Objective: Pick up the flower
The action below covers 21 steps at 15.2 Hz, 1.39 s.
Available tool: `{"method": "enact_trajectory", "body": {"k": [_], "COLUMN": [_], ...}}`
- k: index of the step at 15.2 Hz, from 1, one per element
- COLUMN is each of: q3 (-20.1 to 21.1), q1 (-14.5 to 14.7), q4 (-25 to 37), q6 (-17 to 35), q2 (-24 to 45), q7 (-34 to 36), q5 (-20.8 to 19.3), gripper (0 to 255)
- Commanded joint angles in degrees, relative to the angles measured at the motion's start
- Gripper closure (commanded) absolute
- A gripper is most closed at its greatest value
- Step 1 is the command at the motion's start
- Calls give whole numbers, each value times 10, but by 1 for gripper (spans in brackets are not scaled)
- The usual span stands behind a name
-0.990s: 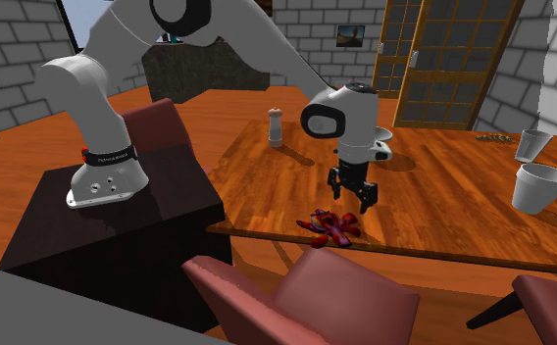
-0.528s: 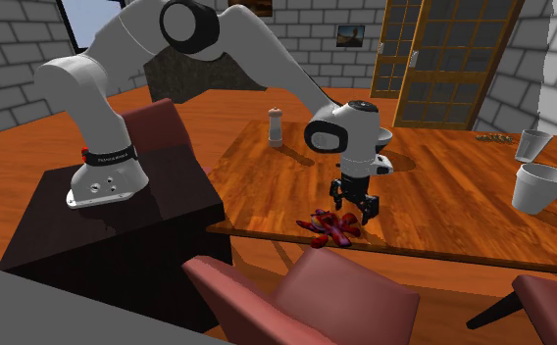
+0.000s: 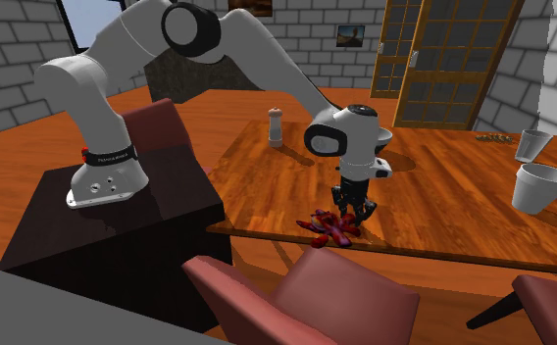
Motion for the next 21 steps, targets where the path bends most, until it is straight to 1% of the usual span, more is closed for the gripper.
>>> {"method": "enact_trajectory", "body": {"k": [1, 4, 19, 21], "q3": [0, 0, -23, -23], "q1": [0, 0, 17, 17], "q4": [0, 0, -40, -40], "q6": [0, 0, -52, -53], "q2": [0, 0, -90, -91], "q7": [0, 0, 9, 10], "q5": [0, 0, -18, -18], "gripper": [255, 255, 255, 255]}}
